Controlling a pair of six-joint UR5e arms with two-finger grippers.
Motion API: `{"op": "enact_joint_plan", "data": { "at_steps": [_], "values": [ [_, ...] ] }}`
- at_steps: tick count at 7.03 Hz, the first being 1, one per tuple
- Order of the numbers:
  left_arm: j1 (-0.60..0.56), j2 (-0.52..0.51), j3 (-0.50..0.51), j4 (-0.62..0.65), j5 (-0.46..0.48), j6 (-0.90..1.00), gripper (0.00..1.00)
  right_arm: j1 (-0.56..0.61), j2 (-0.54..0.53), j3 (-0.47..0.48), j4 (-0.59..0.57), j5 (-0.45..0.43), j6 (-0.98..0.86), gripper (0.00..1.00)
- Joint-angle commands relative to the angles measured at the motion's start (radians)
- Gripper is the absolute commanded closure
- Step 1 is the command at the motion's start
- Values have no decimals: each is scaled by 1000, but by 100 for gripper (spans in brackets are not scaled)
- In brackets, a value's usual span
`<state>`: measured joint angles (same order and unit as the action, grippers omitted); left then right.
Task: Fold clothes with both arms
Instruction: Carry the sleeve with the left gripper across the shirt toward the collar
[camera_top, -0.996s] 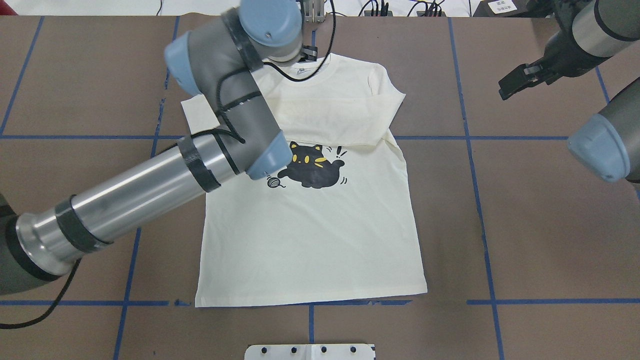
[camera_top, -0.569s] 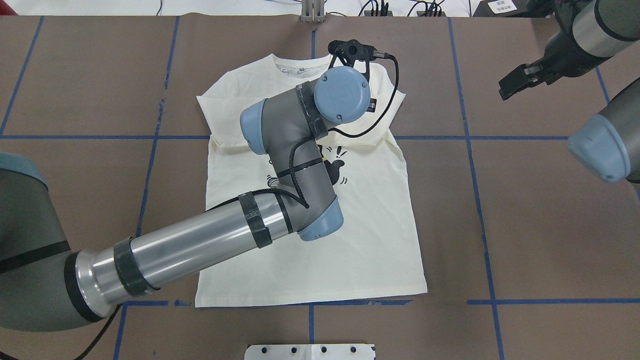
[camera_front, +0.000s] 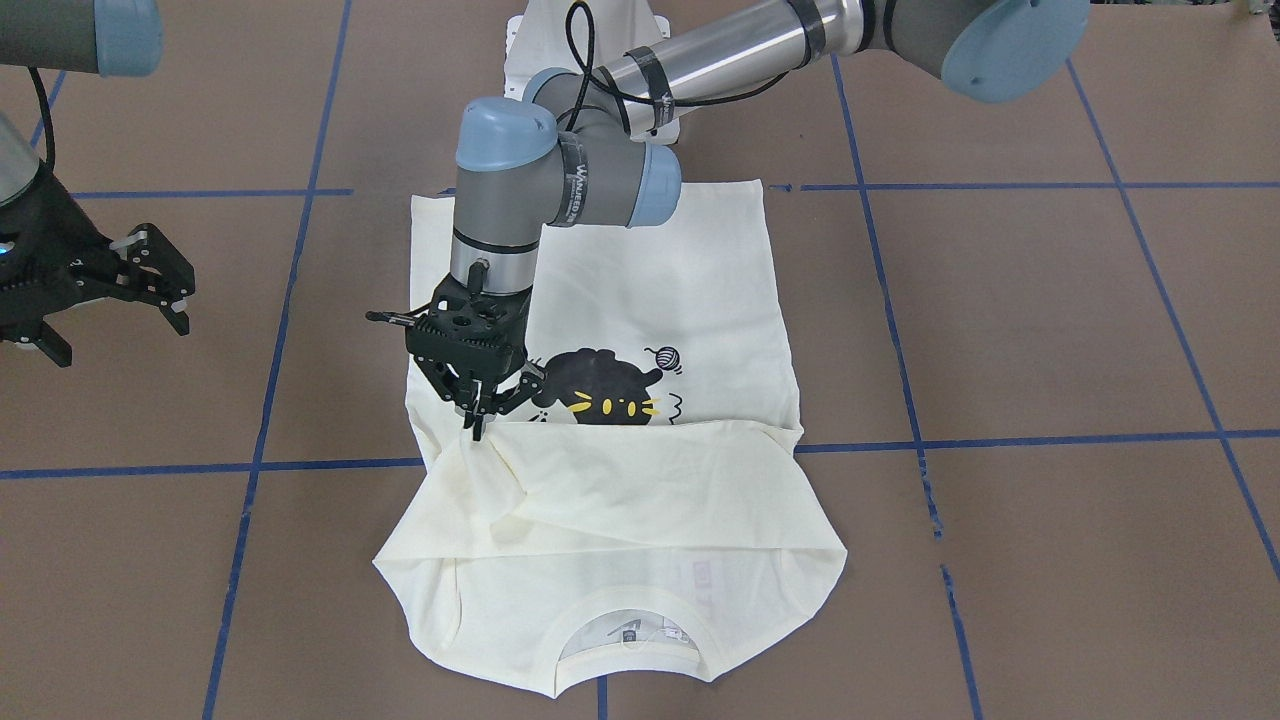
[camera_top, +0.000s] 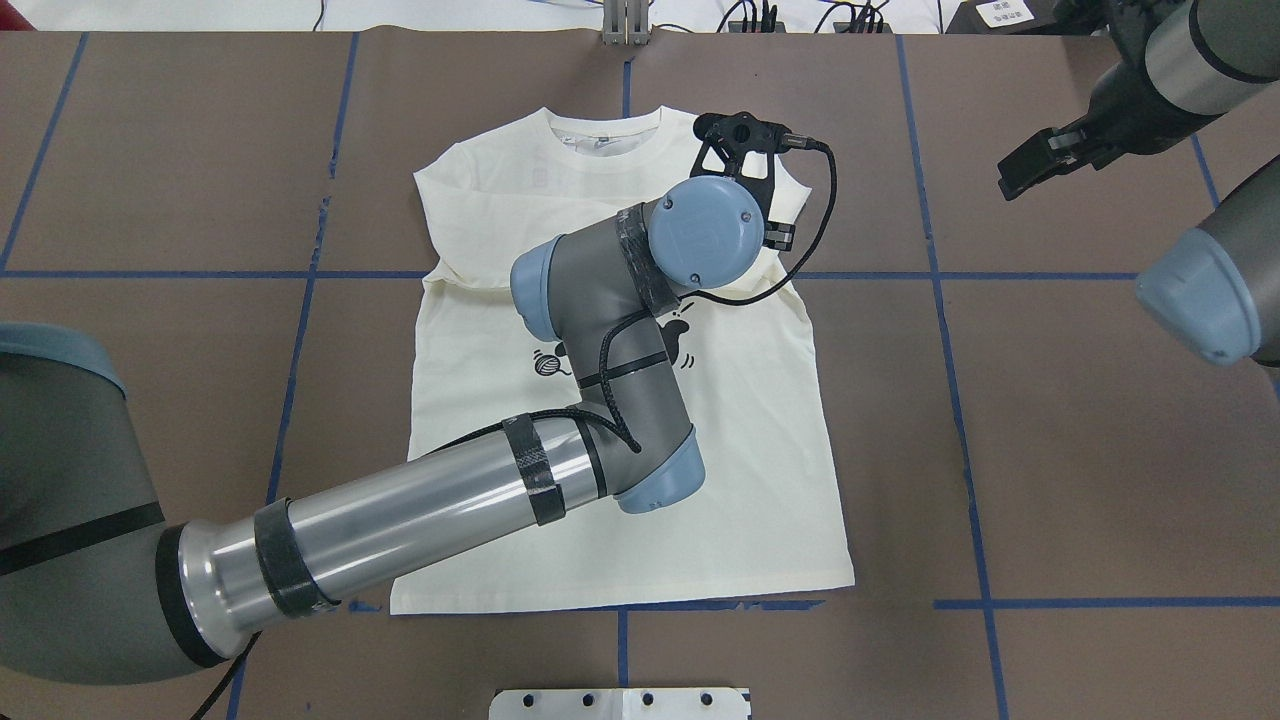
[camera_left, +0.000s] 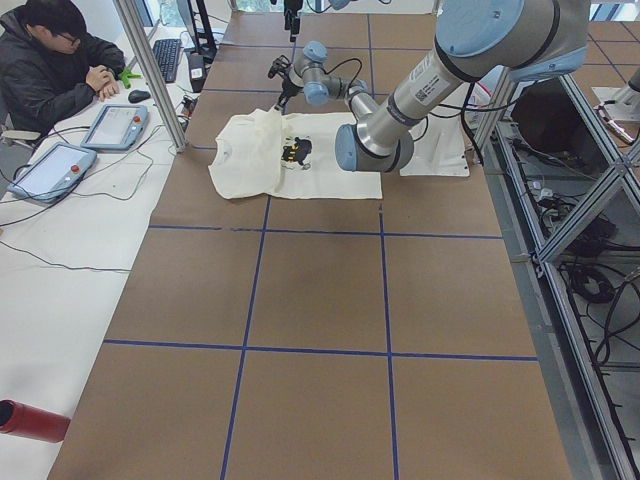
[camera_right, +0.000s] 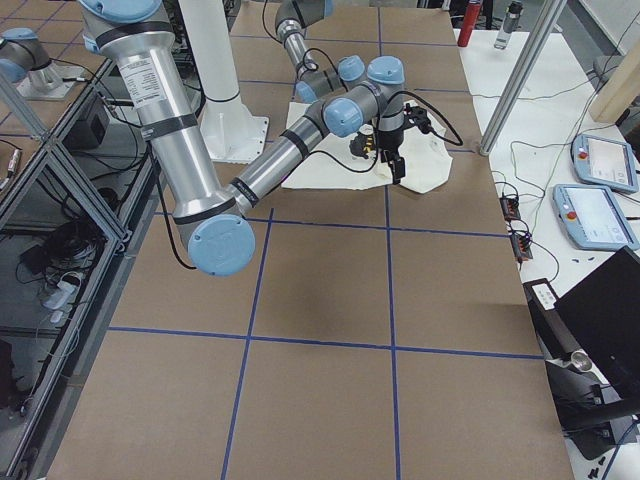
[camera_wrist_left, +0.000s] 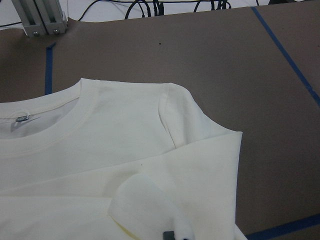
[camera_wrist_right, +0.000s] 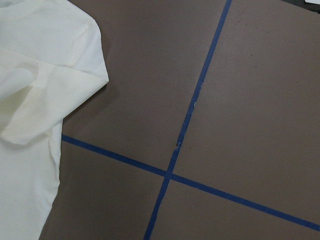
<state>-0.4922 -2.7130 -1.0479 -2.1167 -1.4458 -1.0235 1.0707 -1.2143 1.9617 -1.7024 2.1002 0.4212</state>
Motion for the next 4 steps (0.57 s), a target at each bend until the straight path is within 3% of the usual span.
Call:
{"op": "enact_joint_plan", "data": {
  "at_steps": [1, 2, 3, 4],
  "values": [
    [0, 4, -45, -49, -31, 3, 0, -3, 1, -1, 1, 0, 2, 0],
    [-46, 7, -70, -7, -179, 11, 0, -11, 9, -3, 1, 0, 2, 0],
    [-72, 42, -148, 99, -230, 58, 0, -18, 12, 5, 3, 1, 63, 0],
    [-77, 150, -317, 210, -231, 94, 0, -56, 4, 16, 67, -3, 228, 0]
  ]
}}
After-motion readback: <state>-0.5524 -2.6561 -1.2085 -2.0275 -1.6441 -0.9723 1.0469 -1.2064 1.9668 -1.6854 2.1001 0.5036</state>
